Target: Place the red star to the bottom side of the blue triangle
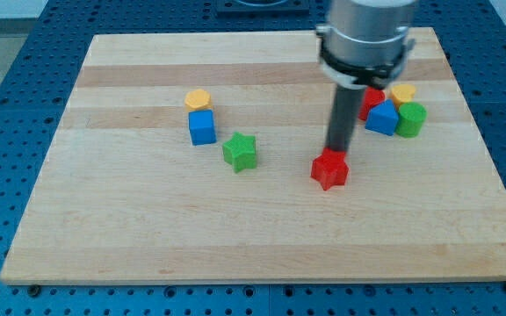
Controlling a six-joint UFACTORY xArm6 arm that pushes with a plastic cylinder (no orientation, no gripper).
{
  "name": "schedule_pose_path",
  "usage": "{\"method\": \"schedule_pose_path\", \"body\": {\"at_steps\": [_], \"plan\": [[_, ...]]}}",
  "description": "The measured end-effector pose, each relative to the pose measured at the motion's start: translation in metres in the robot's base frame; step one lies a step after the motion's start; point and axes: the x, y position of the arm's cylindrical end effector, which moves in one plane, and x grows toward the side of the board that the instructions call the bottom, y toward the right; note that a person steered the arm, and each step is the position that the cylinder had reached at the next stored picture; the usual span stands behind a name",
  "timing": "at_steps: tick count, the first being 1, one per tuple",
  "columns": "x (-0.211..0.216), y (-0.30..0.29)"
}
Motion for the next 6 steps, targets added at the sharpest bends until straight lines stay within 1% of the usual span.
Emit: {"method": "schedule_pose_path", "body": {"at_steps": [1,2,3,4,5,6], "plan": [[0.000,-0.058],[0.015,-0.100],[0.054,-0.086],[0.053,-0.016],[0.043,0.056],[0.046,0.068]]}}
